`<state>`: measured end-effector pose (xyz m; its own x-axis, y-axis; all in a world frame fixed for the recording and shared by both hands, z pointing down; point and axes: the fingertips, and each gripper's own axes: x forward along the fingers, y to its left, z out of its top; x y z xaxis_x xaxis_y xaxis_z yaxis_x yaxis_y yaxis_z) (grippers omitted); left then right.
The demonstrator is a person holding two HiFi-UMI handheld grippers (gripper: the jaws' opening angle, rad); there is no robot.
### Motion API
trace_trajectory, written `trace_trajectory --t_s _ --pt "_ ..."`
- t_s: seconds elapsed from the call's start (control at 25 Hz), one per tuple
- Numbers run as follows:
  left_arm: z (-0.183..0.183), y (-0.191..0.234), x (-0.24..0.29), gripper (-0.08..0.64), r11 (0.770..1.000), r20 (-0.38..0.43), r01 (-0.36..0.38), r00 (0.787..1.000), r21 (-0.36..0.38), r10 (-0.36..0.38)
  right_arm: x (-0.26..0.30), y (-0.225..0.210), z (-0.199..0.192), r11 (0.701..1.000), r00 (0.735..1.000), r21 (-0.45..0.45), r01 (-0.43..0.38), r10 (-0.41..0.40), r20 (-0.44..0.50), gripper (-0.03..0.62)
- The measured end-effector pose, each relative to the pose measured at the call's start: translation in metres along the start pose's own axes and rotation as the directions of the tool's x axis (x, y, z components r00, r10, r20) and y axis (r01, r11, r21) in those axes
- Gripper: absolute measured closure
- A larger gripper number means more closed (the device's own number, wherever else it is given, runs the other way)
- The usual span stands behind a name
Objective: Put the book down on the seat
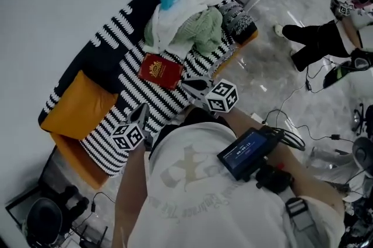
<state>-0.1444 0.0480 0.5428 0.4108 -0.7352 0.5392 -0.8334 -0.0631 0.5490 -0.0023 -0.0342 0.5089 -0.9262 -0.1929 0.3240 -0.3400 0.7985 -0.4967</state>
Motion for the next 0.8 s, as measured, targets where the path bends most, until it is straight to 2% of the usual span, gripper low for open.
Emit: trace_trajectory --t_s 0.28,0.56,0.8 --pt "-0.001 -0.023 -0.023 0.549 0.997 0.019 0.034 0.999 0.066 -0.035 -0.032 0.013 -0.006 0.999 0.999 -0.012 0.044 -0.044 0.031 0.578" --pt "-0.003 -0.022 -0.035 0.549 0.996 0.028 0.054 0.998 0.069 -0.056 -0.036 0.023 -0.001 0.997 0.996 -0.029 0.073 -0.071 0.059 0.578" --pt "-0.003 -0.019 -0.040 0.549 0.997 0.034 0.057 0.998 0.058 -0.059 -0.032 0.033 -0.006 0.996 0.997 -0.040 0.074 -0.073 0.031 0.578"
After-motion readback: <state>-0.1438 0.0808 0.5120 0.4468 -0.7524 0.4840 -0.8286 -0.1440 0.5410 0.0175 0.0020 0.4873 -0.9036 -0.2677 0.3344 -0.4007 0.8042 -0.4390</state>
